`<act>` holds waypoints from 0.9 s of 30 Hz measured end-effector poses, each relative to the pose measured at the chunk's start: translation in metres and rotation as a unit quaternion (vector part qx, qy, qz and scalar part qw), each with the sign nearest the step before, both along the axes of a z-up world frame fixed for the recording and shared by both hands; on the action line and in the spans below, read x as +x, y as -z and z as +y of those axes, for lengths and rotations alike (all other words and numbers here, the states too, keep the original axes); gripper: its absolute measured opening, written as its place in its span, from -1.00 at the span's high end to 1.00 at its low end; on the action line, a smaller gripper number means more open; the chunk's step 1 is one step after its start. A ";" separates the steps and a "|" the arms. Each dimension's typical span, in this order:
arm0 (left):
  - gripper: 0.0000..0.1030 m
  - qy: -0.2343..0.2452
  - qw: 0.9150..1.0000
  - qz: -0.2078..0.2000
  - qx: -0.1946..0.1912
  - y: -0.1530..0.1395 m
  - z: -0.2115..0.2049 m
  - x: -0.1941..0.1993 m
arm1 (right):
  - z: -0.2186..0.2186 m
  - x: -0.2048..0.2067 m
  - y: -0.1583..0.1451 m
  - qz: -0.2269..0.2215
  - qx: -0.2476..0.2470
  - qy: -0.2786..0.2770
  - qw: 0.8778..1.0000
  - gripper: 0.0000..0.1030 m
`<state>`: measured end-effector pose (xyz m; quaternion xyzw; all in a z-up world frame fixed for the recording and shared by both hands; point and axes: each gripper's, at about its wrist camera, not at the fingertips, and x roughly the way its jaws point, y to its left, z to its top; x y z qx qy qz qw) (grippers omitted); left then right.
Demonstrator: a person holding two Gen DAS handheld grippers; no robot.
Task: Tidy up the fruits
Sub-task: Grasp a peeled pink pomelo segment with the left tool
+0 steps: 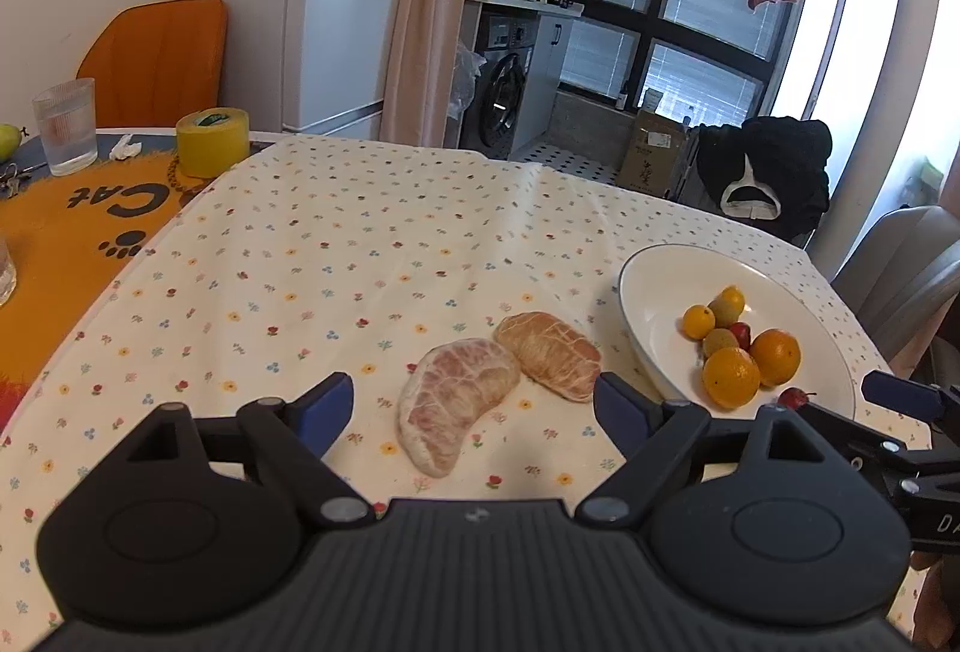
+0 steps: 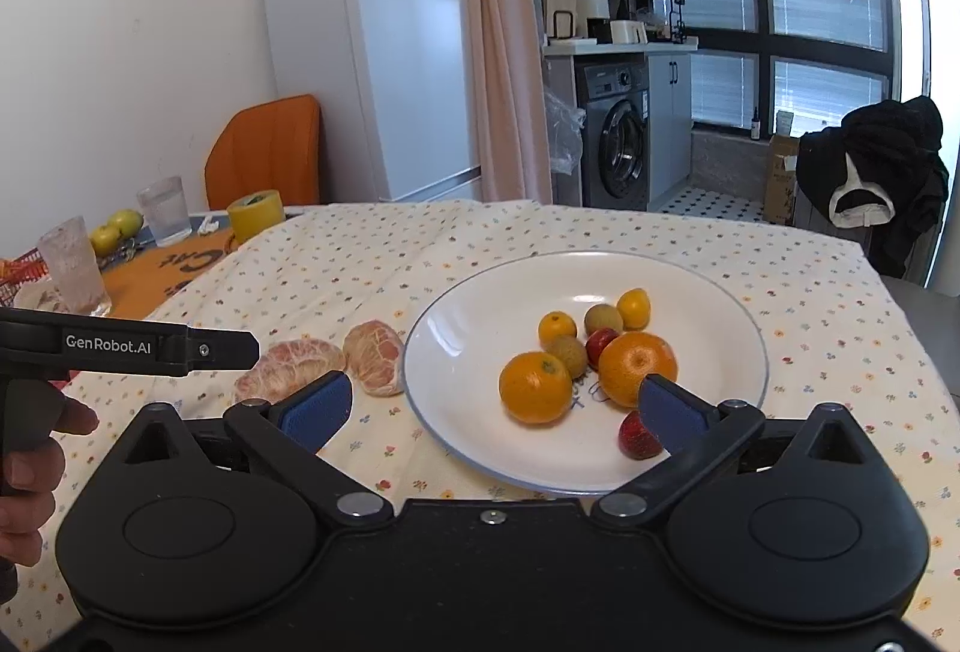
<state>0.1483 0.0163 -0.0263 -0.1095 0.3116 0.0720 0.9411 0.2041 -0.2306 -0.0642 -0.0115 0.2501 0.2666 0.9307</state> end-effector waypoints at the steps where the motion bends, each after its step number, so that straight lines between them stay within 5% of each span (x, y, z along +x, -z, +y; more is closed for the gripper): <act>1: -0.67 0.001 1.000 0.002 0.000 0.001 0.001 0.000 | 0.001 0.000 0.000 0.001 -0.001 0.000 1.000 -1.00; 18: -0.61 0.017 0.999 0.036 0.017 0.028 -0.001 0.018 | 0.007 0.007 0.009 0.018 -0.005 -0.003 1.000 -1.00; 27: -0.25 0.019 0.999 0.047 0.012 0.041 0.001 0.035 | 0.011 0.013 0.010 0.023 0.002 -0.013 1.000 -1.00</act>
